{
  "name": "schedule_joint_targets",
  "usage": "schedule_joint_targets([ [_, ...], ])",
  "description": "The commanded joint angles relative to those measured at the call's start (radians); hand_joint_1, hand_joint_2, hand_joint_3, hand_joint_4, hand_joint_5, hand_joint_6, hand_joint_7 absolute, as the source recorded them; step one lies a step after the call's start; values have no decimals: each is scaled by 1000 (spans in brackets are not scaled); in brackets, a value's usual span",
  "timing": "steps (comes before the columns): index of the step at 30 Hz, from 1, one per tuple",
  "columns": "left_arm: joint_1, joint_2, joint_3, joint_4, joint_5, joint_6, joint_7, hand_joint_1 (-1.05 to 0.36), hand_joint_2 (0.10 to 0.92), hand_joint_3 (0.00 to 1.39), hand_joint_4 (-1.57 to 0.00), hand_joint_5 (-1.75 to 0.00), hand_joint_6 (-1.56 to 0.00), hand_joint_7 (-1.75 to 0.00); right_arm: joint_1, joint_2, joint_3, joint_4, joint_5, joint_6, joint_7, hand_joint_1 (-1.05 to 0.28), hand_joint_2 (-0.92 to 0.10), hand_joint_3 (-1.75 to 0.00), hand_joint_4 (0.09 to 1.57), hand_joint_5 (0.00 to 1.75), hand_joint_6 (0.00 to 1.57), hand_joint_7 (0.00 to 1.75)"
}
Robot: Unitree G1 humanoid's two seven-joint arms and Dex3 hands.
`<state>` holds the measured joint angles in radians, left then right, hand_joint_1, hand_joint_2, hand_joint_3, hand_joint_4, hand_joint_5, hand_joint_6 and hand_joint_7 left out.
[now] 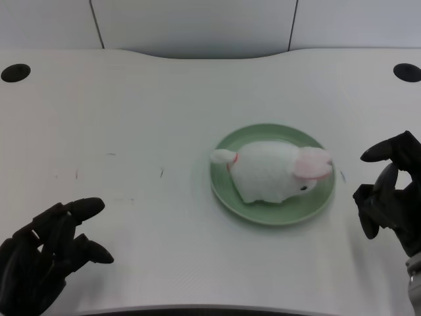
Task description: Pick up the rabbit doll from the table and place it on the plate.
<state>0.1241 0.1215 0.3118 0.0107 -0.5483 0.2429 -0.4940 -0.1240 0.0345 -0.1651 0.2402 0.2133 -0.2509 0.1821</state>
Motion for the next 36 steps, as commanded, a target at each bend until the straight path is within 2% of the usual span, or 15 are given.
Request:
schedule_joint_targets([
  [1,-11,-4,24,31,-21,-36,-5,-569,921,497,-523,-1653,-519,-1036,-12,-10,-5,24,2,-22,-3,-277,-770,-1509,1571,1746,1159,1746],
  [3,-25,-9,34,43,-36,-46,-4,-572,921,487,-520,-1651,-521,-1049,-18,-9,-6,42,-5,-34,-11,-252,-776,-1517,1568,1746,1145,1746],
  [7,-41,-18,59,51,-64,-65,3,-577,921,485,-520,-1645,-526,-1055,-23,-7,2,31,-16,-1,-40,-236,-776,-1503,1550,1746,1125,1746],
  [9,-43,-21,71,51,-70,-69,12,-580,921,481,-526,-1641,-531,-1057,-30,-9,3,55,-19,-37,-31,-241,-773,-1497,1549,1746,1126,1746],
  [10,-42,-20,76,51,-72,-71,12,-582,921,480,-528,-1641,-531,-1057,-33,-10,4,61,-22,-43,-32,-243,-772,-1497,1550,1746,1127,1746],
  [14,-38,-14,88,56,-77,-71,-1,-574,921,487,-523,-1650,-517,-1059,-36,-11,6,65,-21,-39,-36,-237,-780,-1508,1551,1746,1128,1746],
  [18,-33,-16,93,58,-88,-59,-5,-561,921,473,-517,-1658,-516,-1075,-33,-17,12,58,-41,-47,-44,-233,-772,-1502,1563,1746,1136,1746],
  [20,-33,-17,90,58,-92,-59,-5,-559,921,464,-522,-1656,-518,-1078,-38,-21,8,73,-29,-60,-28,-250,-762,-1503,1570,1746,1152,1746],
  [25,-40,-36,74,78,-78,-77,7,-549,921,467,-533,-1643,-504,-1072,-51,-26,-11,102,-9,-53,-24,-240,-787,-1508,1571,1746,1175,1746],
  [27,-46,-46,59,89,-44,-105,26,-553,921,478,-540,-1657,-515,-1082,-74,-14,-37,142,47,-53,2,-237,-794,-1512,1572,1746,1146,1746],
  [28,-49,-50,53,91,-33,-111,36,-554,921,490,-520,-1688,-498,-1118,-90,-12,-50,173,65,-59,11,-244,-789,-1515,1572,1746,1132,1746],
  [29,-51,-53,49,91,-28,-112,44,-562,921,485,-500,-1705,-481,-1151,-103,-12,-57,198,72,-62,13,-270,-774,-1502,1545,1746,1102,1746],
  [30,-53,-56,47,90,-26,-110,50,-568,921,471,-489,-1710,-471,-1167,-112,-17,-59,211,67,-54,6,-276,-767,-1490,1522,1746,1082,1746],
  [32,-57,-59,45,93,-22,-109,60,-577,921,457,-476,-1719,-459,-1194,-129,-22,-65,239,66,-59,15,-274,-754,-1477,1495,1746,1060,1746],
  [36,-69,-50,45,105,-17,-103,66,-568,921,484,-485,-1725,-468,-1198,-168,-29,-84,323,76,-100,49,-252,-765,-1474,1485,1746,1044,1746],
])
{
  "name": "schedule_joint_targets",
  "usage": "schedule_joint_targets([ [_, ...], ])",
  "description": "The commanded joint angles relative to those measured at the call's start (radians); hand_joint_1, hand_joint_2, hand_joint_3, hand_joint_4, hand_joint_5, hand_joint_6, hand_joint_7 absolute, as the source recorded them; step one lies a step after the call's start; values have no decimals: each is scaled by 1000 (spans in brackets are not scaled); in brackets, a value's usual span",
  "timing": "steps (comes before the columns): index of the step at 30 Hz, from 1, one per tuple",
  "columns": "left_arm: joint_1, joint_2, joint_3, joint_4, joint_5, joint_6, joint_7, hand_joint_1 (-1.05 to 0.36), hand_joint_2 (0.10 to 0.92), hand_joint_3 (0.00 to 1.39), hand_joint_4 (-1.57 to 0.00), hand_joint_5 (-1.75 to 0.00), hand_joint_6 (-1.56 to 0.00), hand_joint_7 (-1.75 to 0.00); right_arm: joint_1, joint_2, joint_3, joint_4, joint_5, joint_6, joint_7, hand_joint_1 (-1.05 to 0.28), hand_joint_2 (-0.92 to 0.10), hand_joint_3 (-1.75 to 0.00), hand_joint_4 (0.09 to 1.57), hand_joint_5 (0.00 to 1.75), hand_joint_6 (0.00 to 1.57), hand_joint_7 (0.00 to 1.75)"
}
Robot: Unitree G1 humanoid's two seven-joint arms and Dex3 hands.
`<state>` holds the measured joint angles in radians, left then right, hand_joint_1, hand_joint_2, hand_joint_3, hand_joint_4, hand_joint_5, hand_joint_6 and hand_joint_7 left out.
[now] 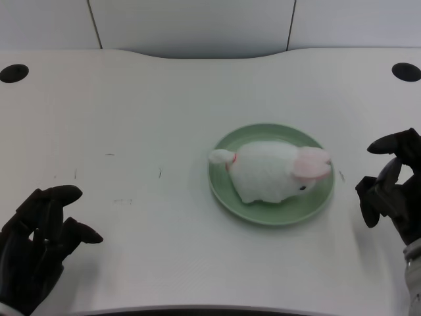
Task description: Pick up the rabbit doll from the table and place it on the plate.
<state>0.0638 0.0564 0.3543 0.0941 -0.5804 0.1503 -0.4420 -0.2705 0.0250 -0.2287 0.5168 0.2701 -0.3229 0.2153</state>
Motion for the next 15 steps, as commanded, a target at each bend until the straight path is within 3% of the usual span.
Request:
schedule_joint_targets([
  [1,-13,19,2,28,16,-13,10,-568,921,497,-480,-1723,-468,-1194,-29,-20,-24,60,23,-32,22,-259,-772,-1471,1493,1746,1040,1746],
  [2,-16,22,3,35,18,-17,5,-572,921,504,-477,-1722,-468,-1192,-35,-20,-27,71,25,-36,26,-262,-769,-1462,1499,1746,1033,1746],
  [4,-22,22,6,46,21,-23,1,-577,921,497,-481,-1724,-474,-1194,-46,-16,-33,97,18,-57,18,-258,-765,-1458,1504,1746,1028,1746],
  [5,-24,23,8,49,20,-23,0,-578,921,490,-486,-1725,-480,-1195,-47,-3,-33,93,4,-62,-15,-242,-762,-1459,1516,1746,1035,1746],
  [7,-28,28,12,57,17,-24,-7,-577,921,486,-495,-1724,-491,-1194,-47,22,-28,87,-38,-79,-97,-182,-747,-1464,1557,1746,1077,1746],
  [8,-30,30,14,61,16,-27,-8,-577,921,487,-497,-1724,-491,-1193,-56,35,-27,103,-56,-115,-127,-171,-741,-1466,1562,1746,1088,1746],
  [9,-32,31,16,64,17,-28,-5,-582,921,482,-508,-1716,-495,-1181,-65,41,-26,123,-63,-150,-134,-126,-715,-1583,1568,1746,1193,1746],
  [10,-33,34,16,66,20,-27,-2,-583,921,484,-518,-1706,-498,-1169,-73,51,-29,136,-51,-179,-122,-109,-696,-1660,1570,1746,1253,1746],
  [12,-36,37,20,70,13,-19,1,-580,921,488,-524,-1695,-495,-1151,-88,59,-36,167,-25,-230,-89,-183,-659,-1728,1571,1746,1372,1746],
  [14,-39,37,25,74,0,-9,-1,-566,921,486,-529,-1689,-491,-1144,-113,48,-49,234,-3,-295,-33,-318,-612,-1743,1572,1746,1446,1746],
  [15,-40,38,29,74,-8,-2,-2,-563,921,484,-530,-1688,-489,-1144,-127,42,-57,274,16,-332,13,-383,-604,-1724,1572,1746,1465,1746],
])
